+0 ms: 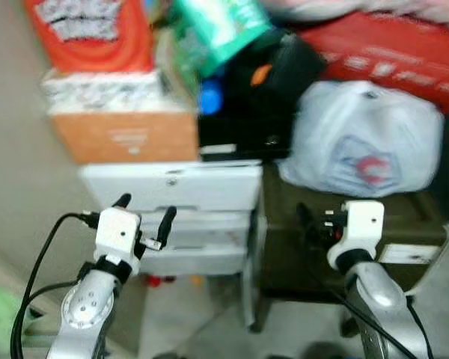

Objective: Clean up the room

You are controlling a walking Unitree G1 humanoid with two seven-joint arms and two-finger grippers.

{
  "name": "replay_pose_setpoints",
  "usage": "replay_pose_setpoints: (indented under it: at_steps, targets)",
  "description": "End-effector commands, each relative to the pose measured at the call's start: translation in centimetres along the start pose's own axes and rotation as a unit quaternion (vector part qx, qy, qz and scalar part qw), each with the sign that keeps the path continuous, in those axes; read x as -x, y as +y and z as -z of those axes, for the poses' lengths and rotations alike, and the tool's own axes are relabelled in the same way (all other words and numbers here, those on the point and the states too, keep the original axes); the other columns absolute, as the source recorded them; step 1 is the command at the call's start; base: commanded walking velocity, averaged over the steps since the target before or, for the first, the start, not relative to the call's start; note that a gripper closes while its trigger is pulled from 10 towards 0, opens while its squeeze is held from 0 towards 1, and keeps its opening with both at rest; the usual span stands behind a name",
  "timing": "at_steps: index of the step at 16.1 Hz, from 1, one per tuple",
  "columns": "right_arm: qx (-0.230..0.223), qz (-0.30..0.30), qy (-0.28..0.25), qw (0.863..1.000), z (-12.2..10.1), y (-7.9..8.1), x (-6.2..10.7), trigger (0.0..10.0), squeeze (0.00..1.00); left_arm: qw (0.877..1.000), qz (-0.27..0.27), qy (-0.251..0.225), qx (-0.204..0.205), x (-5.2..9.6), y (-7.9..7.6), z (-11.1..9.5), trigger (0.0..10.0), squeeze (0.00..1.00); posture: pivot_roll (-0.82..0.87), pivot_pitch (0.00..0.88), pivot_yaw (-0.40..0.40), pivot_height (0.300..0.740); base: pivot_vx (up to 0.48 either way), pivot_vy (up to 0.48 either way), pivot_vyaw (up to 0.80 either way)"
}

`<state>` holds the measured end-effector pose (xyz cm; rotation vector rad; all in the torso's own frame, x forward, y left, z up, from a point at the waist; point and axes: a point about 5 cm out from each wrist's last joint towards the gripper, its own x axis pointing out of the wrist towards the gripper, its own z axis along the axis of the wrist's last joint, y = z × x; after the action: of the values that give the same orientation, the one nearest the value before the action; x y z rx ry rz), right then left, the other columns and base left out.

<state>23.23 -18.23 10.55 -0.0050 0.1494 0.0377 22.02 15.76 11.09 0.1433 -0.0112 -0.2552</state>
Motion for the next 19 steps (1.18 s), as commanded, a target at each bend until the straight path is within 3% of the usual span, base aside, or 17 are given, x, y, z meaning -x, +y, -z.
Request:
replay_pose_setpoints:
  at_steps: [1,3,6,9,15,19]
  targets:
    - [0.002,0.007,0.005,1.000,0.1,-0.5,0.1,10.0,0.00,1.000,0.002,-0.001,0.004,0.0,-0.3,0.0,10.0,0.00,-0.08,0.000,0.016,0.740,0.000,0.000,0.00]
    - [0.007,0.008,0.007,1.000,0.3,-0.4,0.2,10.0,0.00,1.000,-0.002,-0.001,0.005,0.0,-0.2,0.0,10.0,0.00,-0.08,0.000,0.014,0.740,0.000,0.000,0.00]
    - [0.011,0.005,0.003,1.000,0.1,-0.3,-0.2,10.0,0.00,1.000,-0.011,-0.009,0.010,-0.3,0.1,-0.2,10.0,0.00,-0.09,0.000,0.017,0.740,0.000,0.000,0.80]
    - [0.031,0.016,-0.016,0.999,-0.5,-0.5,0.1,10.0,0.00,0.998,-0.054,-0.012,-0.010,-0.2,0.9,-0.3,10.0,0.00,-0.10,0.000,0.025,0.740,0.000,0.000,0.80]
    - [0.058,0.046,-0.018,0.997,-0.6,-1.7,2.2,10.0,0.00,0.989,-0.144,0.025,-0.036,2.8,3.1,0.9,10.0,0.00,-0.10,0.000,0.029,0.740,0.000,0.000,0.80]
    - [0.069,0.049,-0.029,0.996,-0.8,-2.2,1.8,10.0,0.00,0.988,-0.154,0.015,-0.022,1.7,3.5,0.9,10.0,0.00,-0.11,0.000,0.031,0.740,0.000,0.000,0.80]
